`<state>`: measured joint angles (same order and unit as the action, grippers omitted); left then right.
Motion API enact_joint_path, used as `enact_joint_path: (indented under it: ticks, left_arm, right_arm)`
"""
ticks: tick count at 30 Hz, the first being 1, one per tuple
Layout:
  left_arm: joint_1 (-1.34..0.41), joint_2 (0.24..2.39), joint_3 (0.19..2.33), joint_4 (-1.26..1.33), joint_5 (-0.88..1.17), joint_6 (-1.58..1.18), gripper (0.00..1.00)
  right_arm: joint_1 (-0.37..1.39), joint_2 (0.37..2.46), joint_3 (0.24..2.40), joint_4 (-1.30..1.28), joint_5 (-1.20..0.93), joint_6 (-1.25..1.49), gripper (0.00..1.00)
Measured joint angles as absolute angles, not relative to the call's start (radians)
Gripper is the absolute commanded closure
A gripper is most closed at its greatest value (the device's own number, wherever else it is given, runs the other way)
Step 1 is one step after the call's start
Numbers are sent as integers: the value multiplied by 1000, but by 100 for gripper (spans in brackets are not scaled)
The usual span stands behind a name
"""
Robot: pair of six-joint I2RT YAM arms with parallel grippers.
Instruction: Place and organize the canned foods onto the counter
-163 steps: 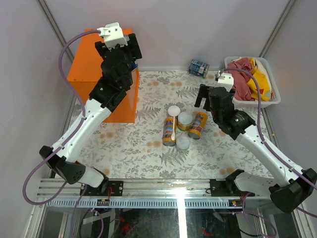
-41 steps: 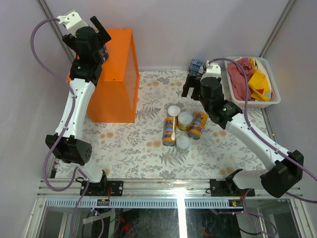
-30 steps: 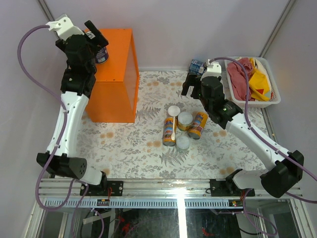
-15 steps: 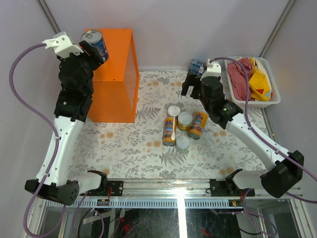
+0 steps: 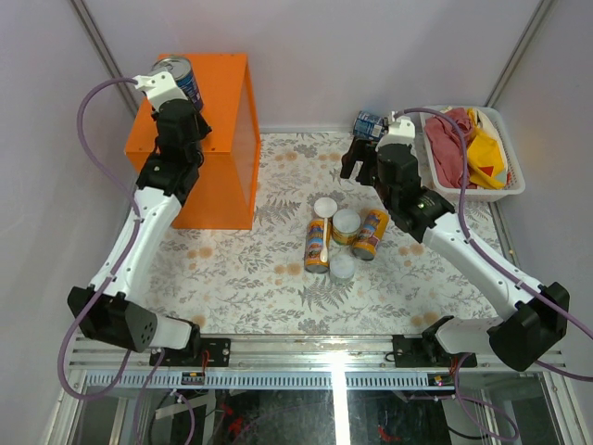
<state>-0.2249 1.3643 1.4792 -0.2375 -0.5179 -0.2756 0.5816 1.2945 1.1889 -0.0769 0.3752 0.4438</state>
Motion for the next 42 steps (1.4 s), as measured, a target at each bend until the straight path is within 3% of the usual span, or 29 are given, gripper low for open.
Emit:
enact_joint_path:
  ticks: [14,42]
  left_arm:
    - [-214,1568,1608,-210,-567,-295,70]
    - [-102,1708,1695,-97,-423,-282,66]
  right_arm:
    - [582,1304,1187,-59,377,436,11]
    - [582,1433,1254,-38,380,419,10]
